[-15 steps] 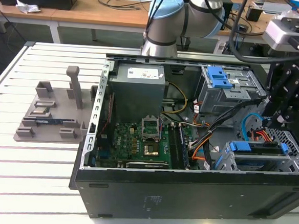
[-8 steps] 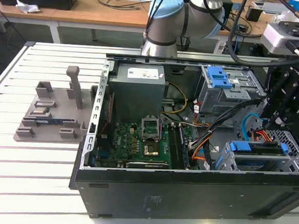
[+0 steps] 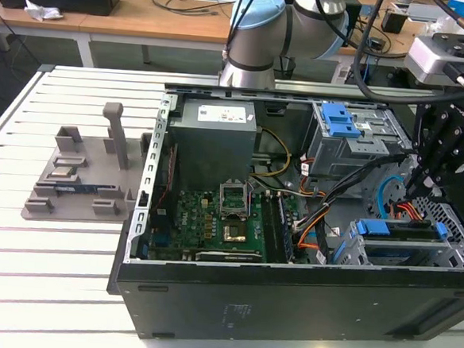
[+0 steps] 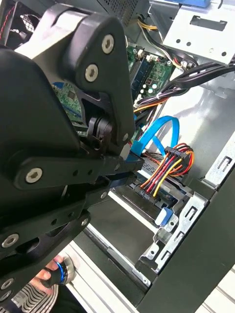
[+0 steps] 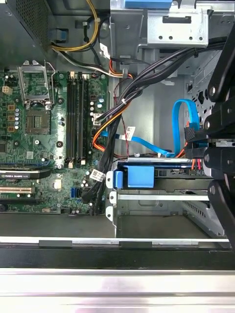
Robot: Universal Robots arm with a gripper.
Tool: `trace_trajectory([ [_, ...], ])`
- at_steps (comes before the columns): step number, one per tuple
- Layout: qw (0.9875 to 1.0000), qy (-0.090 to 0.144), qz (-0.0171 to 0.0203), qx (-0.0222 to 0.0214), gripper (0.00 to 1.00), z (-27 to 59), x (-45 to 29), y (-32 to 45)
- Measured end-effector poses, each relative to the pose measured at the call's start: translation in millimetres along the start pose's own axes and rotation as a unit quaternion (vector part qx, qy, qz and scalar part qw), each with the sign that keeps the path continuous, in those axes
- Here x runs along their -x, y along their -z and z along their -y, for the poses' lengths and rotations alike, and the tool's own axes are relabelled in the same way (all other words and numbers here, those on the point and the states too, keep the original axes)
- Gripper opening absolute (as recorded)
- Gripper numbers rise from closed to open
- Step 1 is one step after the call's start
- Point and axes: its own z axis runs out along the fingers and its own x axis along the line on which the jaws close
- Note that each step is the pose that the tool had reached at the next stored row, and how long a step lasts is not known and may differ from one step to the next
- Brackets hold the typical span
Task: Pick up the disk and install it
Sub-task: 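Insert the second disk wire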
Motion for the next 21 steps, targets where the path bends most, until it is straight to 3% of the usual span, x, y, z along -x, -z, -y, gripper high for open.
trace_trajectory([
  [21,1.0,0.0,0.0,0.0,0.16,-9.4,0.1,-2.4],
])
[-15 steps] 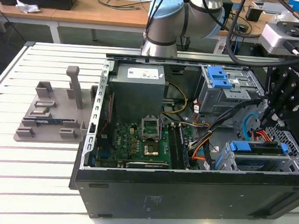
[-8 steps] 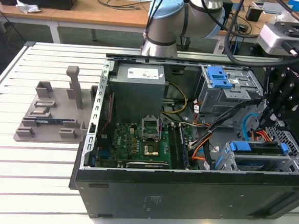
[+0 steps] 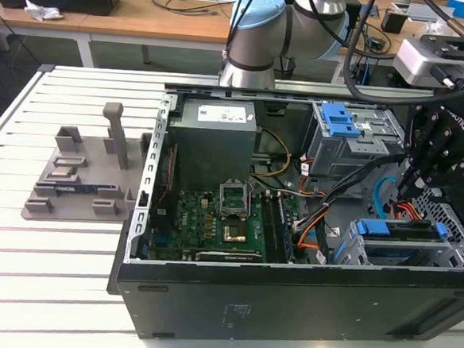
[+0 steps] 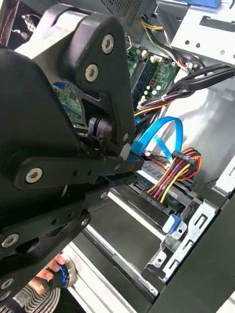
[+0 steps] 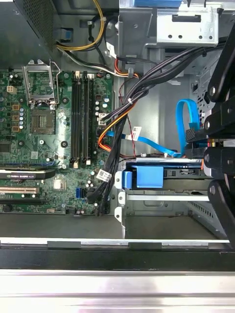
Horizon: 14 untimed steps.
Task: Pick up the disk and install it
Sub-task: 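Insert the second disk wire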
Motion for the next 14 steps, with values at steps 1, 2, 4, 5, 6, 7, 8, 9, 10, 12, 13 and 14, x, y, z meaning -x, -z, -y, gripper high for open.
trace_trajectory([
  [1,1.0,0.0,0.0,0.0,0.16,-0.6,0.0,-0.2],
  [2,1.0,0.0,0.0,0.0,0.16,-1.3,0.0,-0.5],
  [4,1.0,0.0,0.0,0.0,0.16,-2.3,0.0,-0.8],
  [5,1.0,0.0,0.0,0.0,0.16,-2.7,0.0,-0.9],
  [6,1.0,0.0,0.0,0.0,0.16,-4.2,0.1,-1.3],
  [7,1.0,0.0,0.0,0.0,0.16,-5.1,0.1,-1.5],
  [8,1.0,0.0,0.0,0.0,0.16,-5.7,0.0,-1.6],
  [9,1.0,0.0,0.0,0.0,0.16,-6.2,0.0,-1.7],
  [10,1.0,0.0,0.0,0.0,0.16,-6.8,0.1,-1.9],
  [12,1.0,0.0,0.0,0.0,0.16,-7.2,0.1,-2.1],
  [13,1.0,0.0,0.0,0.0,0.16,-7.6,0.1,-2.3],
  [14,1.0,0.0,0.0,0.0,0.16,-7.7,0.1,-2.5],
])
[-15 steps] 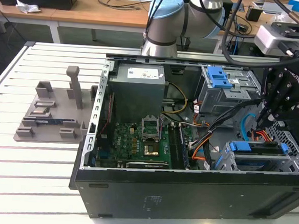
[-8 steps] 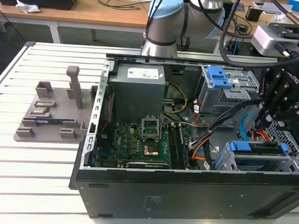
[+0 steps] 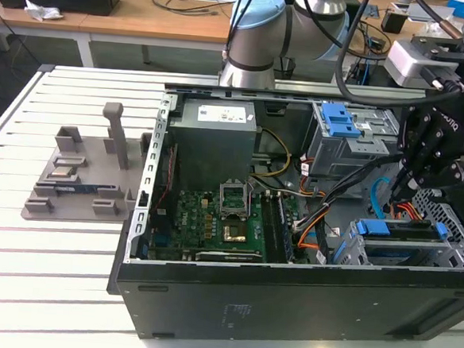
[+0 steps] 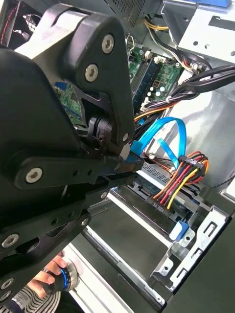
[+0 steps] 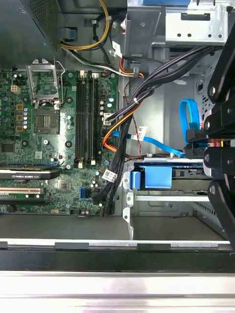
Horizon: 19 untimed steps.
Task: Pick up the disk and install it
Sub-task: 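Insert the second disk wire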
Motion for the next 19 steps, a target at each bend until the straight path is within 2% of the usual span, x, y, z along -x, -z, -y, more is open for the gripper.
trace_trajectory([
  [3,1.0,0.0,0.0,0.0,0.16,-0.2,-0.6,-1.4],
  [8,1.0,0.002,0.0,0.0,0.16,0.8,-6.0,-5.6],
  [13,1.0,0.005,-0.0001,0.0005,0.16,9.8,-11.8,-12.3],
  [19,1.0,0.006,-0.0001,0.0006,0.16,12.6,-20.0,-18.5],
])
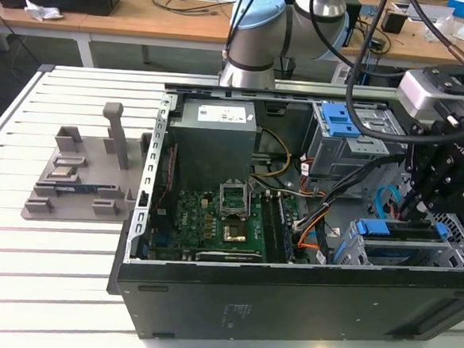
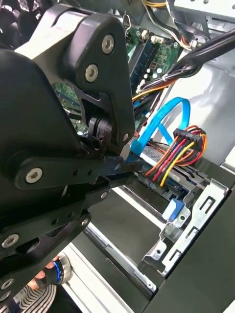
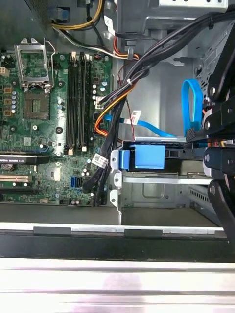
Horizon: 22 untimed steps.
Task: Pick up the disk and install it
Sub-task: 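Insert the second disk wire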
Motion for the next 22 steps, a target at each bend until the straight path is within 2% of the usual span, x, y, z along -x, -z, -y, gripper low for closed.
trace_trajectory([
  [7,1.0,0.001,0.0004,0.0,0.16,1.7,-3.9,-6.8],
  [14,1.0,0.001,0.0001,0.0,0.16,1.7,-4.4,-8.2],
  [16,1.0,0.001,0.0001,0.0,0.17,1.7,-4.5,-8.3],
  [17,1.0,0.001,0.0001,0.0,0.24,1.7,-4.4,-8.3],
  [20,1.0,0.001,0.0002,0.0,0.24,1.6,-4.6,-2.7],
  [22,1.0,0.001,0.0001,0.0,0.24,1.4,-4.8,7.9],
])
